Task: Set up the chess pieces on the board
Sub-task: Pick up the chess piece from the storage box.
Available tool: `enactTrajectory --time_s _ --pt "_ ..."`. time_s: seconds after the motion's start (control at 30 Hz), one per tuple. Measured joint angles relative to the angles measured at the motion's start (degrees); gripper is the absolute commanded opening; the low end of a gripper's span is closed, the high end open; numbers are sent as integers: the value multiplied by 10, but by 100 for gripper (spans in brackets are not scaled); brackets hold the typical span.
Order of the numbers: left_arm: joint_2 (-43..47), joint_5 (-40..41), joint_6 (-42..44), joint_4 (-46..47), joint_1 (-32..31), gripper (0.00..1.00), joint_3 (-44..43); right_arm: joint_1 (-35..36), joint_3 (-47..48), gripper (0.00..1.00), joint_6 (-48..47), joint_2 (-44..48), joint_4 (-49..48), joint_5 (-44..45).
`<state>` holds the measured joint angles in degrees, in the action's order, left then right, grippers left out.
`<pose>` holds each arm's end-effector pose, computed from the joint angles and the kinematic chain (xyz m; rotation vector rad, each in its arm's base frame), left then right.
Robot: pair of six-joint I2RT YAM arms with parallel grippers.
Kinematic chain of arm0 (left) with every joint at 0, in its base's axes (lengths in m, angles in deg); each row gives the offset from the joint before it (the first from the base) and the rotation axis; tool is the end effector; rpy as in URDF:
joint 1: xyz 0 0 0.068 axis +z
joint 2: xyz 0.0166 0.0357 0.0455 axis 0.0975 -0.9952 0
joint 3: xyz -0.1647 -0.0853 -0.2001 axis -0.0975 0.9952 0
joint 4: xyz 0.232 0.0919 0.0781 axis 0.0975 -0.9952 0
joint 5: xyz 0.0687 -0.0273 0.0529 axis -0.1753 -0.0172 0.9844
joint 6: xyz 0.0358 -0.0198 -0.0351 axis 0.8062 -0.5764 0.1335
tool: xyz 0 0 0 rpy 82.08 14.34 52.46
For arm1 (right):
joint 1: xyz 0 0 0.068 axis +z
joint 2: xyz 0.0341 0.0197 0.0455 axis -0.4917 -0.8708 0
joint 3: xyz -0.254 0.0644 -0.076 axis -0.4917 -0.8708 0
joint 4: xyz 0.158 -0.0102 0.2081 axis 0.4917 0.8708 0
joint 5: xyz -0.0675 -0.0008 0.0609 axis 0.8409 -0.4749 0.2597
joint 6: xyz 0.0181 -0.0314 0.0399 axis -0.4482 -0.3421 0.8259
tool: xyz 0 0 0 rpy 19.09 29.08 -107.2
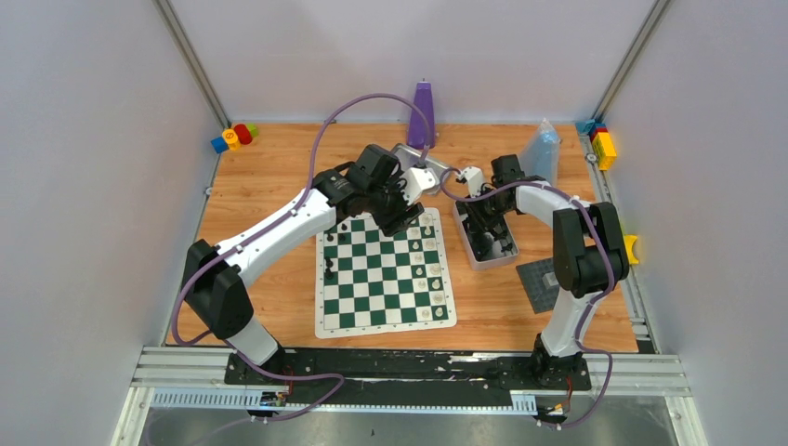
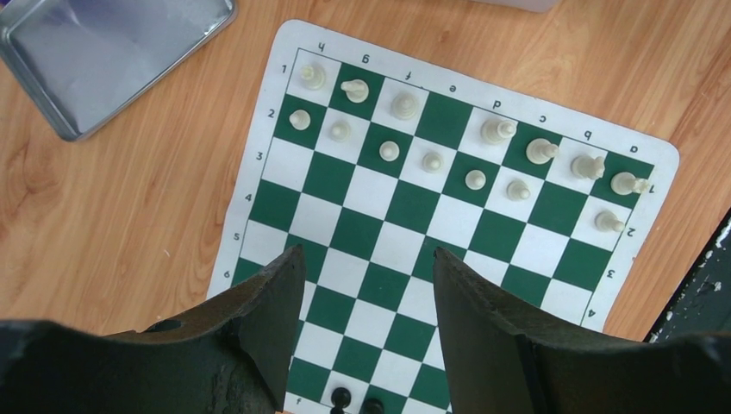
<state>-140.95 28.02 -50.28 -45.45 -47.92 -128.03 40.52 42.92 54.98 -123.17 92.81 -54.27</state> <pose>0.2546 -0.2423 0.3188 1.3228 2.0457 -0.4560 0.3545 0.0836 0.1625 -1.0746 2.4367 0.4398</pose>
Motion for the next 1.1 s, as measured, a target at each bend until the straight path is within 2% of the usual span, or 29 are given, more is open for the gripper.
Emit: enactTrajectory --time_s 0.17,0.47,1.1 --pt "2 2 0 2 1 64 6 0 -2 14 -7 0 -1 0" --pt "14 2 0 9 8 64 21 0 -30 2 -7 25 1 0" --pt "16 -24 -28 38 16 67 28 -9 -59 0 15 151 23 23"
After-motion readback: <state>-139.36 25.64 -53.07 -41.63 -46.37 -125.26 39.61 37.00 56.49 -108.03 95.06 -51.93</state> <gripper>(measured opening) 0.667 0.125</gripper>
